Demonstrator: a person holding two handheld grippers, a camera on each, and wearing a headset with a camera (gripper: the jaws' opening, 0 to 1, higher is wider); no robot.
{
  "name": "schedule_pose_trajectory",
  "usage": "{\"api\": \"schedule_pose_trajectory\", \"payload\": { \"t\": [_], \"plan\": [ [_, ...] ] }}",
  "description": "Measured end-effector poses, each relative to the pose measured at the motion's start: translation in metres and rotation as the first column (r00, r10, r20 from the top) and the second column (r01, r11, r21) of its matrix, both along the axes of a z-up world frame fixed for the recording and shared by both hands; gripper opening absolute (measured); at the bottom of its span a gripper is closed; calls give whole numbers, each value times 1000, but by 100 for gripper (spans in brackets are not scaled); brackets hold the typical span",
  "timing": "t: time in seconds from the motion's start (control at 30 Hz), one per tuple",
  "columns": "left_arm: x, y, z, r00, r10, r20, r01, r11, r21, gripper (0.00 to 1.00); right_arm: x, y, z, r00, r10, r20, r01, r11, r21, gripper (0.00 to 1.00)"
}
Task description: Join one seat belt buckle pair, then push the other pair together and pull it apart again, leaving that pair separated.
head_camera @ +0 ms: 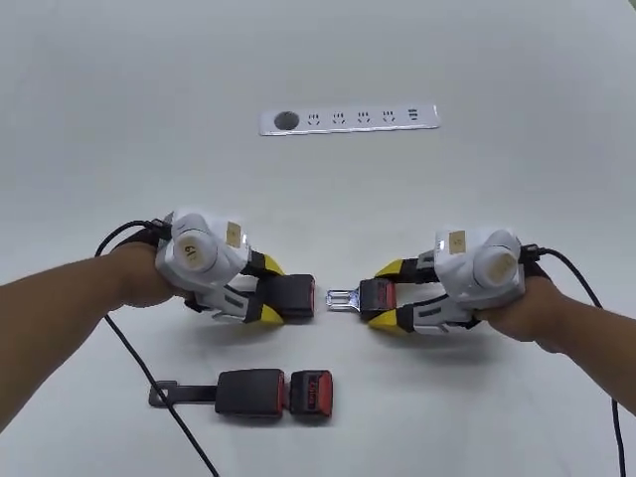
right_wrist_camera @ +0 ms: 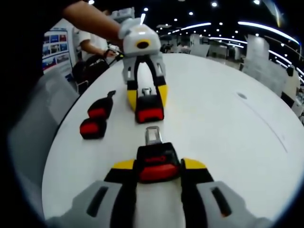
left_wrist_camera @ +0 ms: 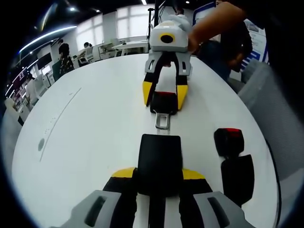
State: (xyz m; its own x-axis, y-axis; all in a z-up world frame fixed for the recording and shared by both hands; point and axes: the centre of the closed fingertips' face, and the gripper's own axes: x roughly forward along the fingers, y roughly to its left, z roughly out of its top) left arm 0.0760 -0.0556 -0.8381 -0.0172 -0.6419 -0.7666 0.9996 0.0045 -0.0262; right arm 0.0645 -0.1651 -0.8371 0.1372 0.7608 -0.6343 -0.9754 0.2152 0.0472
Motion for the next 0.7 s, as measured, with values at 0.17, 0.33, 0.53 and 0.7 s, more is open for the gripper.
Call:
{"api": "schedule_pose_trajectory", "payload": {
  "t": [0.17, 0.33, 0.53, 0.7],
  "plan": [
    [0, 0, 0, 1000, 2, -1, -2, 1000, -2, 35, -1, -9, -1, 1000, -5, -1, 5, 1000, -5, 36],
    [-1, 0, 0, 1000, 3, -2, -3, 1000, -2, 35, -3, -20, -2, 1000, -10, -3, 10, 1000, -8, 36],
    [-1, 1, 0, 1000, 6, -6, -6, 1000, -4, 35, -4, -32, -1, 1000, -26, -7, 25, 1000, -5, 36],
    [-1, 1, -1, 1000, 6, -8, -6, 1000, -5, 35, -4, -42, 0, 999, -39, -9, 39, 999, -8, 36]
  ]
}}
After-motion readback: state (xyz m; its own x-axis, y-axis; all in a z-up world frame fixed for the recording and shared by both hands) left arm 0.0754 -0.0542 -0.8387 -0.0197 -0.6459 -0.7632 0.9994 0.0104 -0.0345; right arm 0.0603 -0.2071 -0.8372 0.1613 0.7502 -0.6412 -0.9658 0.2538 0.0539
